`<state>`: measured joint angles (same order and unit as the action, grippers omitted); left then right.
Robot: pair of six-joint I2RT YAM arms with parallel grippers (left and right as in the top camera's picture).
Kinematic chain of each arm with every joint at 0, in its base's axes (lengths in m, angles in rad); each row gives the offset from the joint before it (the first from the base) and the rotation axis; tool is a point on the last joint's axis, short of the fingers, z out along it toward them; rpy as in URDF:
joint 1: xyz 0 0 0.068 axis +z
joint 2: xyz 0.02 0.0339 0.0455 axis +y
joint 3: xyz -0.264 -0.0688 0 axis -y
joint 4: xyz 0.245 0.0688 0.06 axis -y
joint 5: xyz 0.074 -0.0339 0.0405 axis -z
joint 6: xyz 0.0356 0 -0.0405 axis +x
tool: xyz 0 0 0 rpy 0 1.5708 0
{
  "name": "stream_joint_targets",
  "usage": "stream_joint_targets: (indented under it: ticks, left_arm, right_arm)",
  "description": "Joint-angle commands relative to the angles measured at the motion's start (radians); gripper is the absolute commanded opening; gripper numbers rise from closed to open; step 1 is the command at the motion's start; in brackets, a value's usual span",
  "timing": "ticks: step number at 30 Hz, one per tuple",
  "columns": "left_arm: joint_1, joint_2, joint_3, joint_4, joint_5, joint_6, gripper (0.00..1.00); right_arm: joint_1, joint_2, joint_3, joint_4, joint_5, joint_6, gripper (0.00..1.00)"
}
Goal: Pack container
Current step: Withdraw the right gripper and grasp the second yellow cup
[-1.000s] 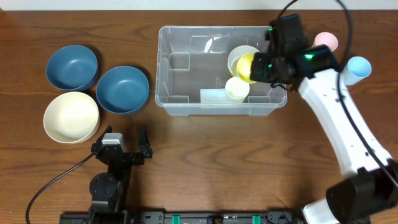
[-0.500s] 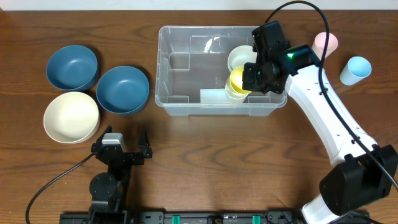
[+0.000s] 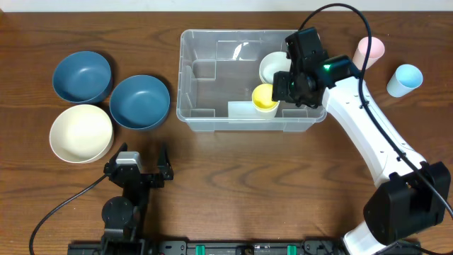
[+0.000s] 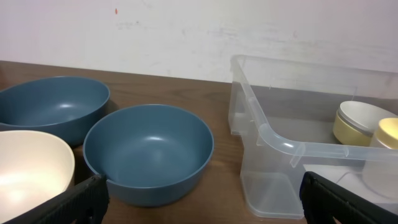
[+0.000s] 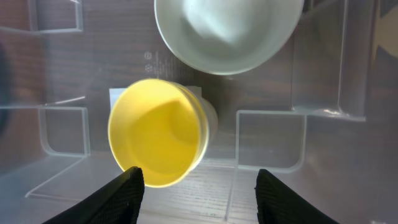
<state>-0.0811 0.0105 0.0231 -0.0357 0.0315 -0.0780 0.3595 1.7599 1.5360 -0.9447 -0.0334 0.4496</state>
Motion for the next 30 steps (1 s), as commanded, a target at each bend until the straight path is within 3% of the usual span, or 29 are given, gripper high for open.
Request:
stream_joint_targets:
  ticks: [1,3,6,10,18,30]
  left_arm:
    - [0.004,-0.005,-0.019,-0.035,-0.005,0.005,0.98]
    - [0.004,-0.005,-0.019,-0.035,-0.005,0.005,0.98]
    - [0.004,-0.005,-0.019,-0.035,-0.005,0.005,0.98]
    - [0.004,-0.005,-0.019,-0.035,-0.005,0.005,0.98]
    - [0.004,-0.005,-0.019,-0.035,-0.005,0.005,0.98]
    - [0.004,-0.005,-0.019,-0.035,-0.005,0.005,0.98]
  right_arm:
    - [-0.002,-0.008,0.048,-0.011,0.011,-0.04,0.6]
    - [-0.018,-0.021,0.08,-0.026,0.02,-0.038,0.63]
    - [-0.081,-0.043,0.137,-0.051,0.029,-0.019,0.81]
    - [-0.231,-0.047,0.19,-0.081,0.029,-0.018,0.89]
    - [-0.478,0.032,0.182,-0.086,-0.016,-0.052,0.85]
    - [-0.504,0.288,0.182,0.003,-0.036,-0.027,0.79]
